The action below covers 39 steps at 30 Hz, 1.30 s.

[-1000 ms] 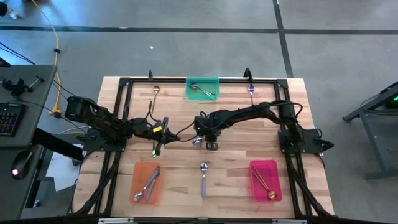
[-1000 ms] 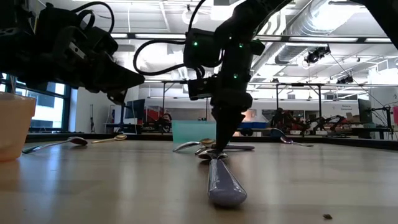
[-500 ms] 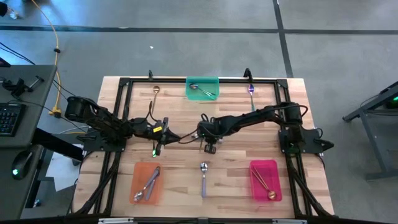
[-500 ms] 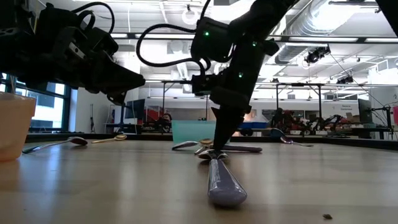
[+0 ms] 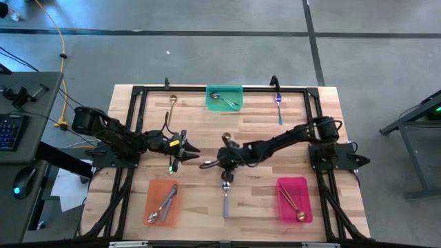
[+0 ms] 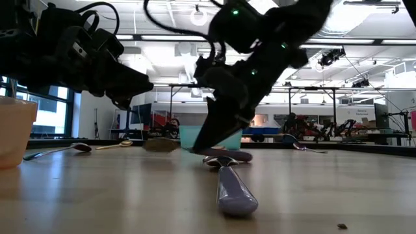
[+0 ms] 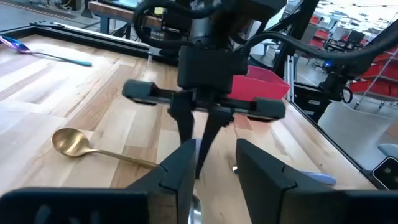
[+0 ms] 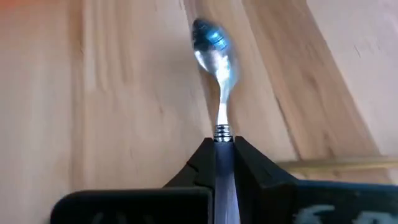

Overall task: Sort silverware by color (type)
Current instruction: Put the purple spoon into the orange bin

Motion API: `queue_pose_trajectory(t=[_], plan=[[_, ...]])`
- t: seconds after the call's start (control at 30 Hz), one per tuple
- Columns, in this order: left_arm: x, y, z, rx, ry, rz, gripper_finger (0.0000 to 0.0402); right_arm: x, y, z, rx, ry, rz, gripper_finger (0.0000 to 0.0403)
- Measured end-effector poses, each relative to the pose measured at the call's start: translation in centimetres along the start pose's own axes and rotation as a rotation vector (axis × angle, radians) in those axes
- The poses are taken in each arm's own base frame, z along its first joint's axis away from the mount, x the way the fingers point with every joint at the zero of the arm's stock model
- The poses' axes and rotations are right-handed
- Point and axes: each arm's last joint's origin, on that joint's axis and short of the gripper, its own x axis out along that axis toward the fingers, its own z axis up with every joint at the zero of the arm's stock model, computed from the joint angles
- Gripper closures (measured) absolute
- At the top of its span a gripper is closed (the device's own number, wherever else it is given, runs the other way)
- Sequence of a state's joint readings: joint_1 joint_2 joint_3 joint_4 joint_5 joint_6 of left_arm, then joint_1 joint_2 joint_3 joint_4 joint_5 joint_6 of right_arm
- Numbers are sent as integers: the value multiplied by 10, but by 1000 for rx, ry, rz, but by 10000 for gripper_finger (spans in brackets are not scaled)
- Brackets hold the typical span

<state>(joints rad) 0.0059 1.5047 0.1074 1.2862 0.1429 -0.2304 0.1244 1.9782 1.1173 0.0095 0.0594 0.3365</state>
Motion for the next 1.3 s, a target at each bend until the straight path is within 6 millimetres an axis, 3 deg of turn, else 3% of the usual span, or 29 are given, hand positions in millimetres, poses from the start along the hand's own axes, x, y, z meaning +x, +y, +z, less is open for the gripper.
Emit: queue_pose_trajectory(t=[0.17,0.37,0.6,0.73,0.97,1.17,1.3], plan=[[0,-1,4,10,-42,-10,284,-7,0,-11,52,-161,-13,399],[-1,-4,16,28,-159,-39,284,-32,-7,-15,108,-332,-41,399],[-1,-4,15,22,-153,-40,284,-41,-6,-22,172,-215,-67,396],[-1,-4,14,21,-147,-39,284,-44,7,-2,193,-197,-67,356],[-1,-4,14,20,-142,-39,284,-28,24,35,274,-40,-151,283],[-10,-4,8,20,-135,-57,284,4,21,43,303,56,-262,278],[-23,-4,3,18,-154,-22,284,21,16,38,321,91,-291,285]])
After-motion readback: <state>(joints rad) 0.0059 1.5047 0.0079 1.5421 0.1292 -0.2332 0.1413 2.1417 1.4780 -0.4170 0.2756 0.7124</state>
